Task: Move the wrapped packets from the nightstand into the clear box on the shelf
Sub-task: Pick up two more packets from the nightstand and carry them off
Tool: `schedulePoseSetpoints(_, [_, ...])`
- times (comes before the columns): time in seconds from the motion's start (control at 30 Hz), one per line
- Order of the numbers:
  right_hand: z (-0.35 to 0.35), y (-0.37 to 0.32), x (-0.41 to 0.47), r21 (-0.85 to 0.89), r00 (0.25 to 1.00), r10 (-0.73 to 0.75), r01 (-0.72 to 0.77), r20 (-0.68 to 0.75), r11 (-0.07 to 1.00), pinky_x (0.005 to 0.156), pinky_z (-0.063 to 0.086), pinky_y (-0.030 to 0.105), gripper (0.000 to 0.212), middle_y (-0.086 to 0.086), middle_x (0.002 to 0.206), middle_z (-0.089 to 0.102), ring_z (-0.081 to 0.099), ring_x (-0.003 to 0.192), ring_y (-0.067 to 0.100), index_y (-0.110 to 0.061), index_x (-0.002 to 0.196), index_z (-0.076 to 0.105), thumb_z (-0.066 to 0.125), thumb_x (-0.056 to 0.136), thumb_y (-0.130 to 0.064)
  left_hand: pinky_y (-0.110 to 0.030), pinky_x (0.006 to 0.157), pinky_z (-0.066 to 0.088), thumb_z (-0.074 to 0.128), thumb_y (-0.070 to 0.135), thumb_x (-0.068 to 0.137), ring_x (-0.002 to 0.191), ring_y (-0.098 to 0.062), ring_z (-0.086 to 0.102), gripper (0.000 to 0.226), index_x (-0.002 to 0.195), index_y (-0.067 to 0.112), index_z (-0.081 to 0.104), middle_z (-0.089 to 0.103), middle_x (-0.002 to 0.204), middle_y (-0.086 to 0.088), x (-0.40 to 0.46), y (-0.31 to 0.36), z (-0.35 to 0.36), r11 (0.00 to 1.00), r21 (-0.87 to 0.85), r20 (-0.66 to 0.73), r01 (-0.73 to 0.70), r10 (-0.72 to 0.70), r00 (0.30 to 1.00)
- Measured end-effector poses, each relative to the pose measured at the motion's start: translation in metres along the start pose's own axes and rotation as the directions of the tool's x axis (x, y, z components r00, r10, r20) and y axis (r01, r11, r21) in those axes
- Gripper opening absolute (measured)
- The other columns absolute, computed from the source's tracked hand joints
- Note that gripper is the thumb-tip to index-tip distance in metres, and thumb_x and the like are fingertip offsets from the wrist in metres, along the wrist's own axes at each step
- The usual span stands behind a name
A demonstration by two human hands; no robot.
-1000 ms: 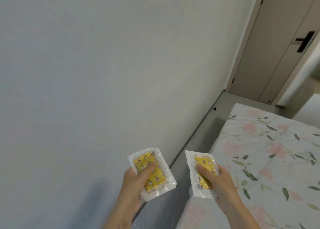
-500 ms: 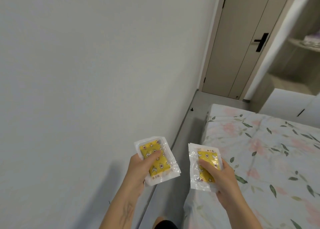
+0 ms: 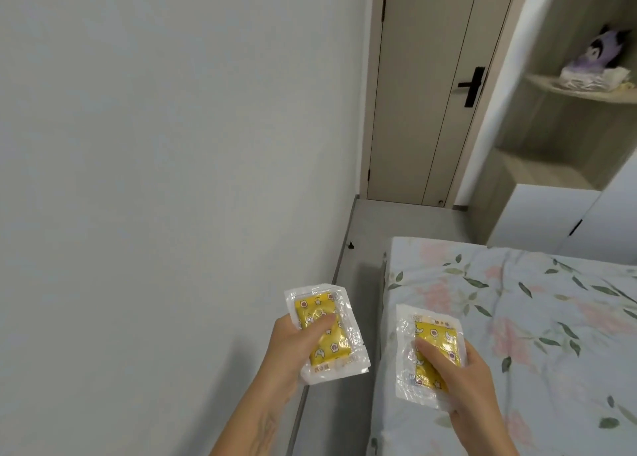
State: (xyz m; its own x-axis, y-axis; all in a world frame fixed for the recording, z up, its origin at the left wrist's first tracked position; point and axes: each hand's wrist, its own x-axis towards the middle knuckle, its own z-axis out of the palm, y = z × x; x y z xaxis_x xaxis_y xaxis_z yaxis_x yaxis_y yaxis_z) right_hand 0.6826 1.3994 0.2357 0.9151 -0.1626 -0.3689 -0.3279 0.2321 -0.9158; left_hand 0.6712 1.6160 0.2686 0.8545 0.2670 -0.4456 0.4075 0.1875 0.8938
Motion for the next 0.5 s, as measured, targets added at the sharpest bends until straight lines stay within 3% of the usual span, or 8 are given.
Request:
schedulePoseSetpoints(0.13, [0.003,-0.053,0.072,-0.015,0.998,-0.053,0.052,-0.029,0.999,0.061,0.059,0.036,0.029,0.011,0.086,0.071,0.069,0.075,0.031,-0.017,0.097,0.065,0.08,0.074,-0.01,-0.034,0.065,0.057,0.075,0.026,0.08,0.083,-0.022,0.074,0.024,0.102,0.02,0.069,0.076,0.092,-0.004,0.07,0.056,0.044,0.999,0.016,0.03,-0.036,0.035,0.999])
schedulePoseSetpoints(0.27, [0.018,-0.084,0.134,-0.013,0.996,-0.084,0.084,-0.027,0.996,0.07,0.06,0.048,0.028,0.009,0.085,0.072,0.069,0.074,0.029,-0.016,0.098,0.065,0.079,0.075,-0.006,-0.026,0.055,0.053,0.074,0.024,0.081,0.077,-0.018,0.074,0.018,0.098,0.019,0.07,0.077,0.087,-0.001,0.127,0.095,0.075,0.999,0.016,0.057,-0.039,0.038,0.998])
schedulePoseSetpoints(0.5, [0.07,-0.126,0.232,-0.035,0.993,-0.12,0.12,-0.004,0.992,0.072,0.06,0.042,0.025,-0.002,0.077,0.074,0.072,0.074,0.022,-0.024,0.091,0.065,0.08,0.074,-0.012,-0.021,0.042,0.05,0.072,0.018,0.083,0.059,-0.01,0.072,0.008,0.091,0.02,0.07,0.075,0.073,0.004,0.225,0.147,0.113,0.999,-0.021,0.085,-0.041,0.042,0.995])
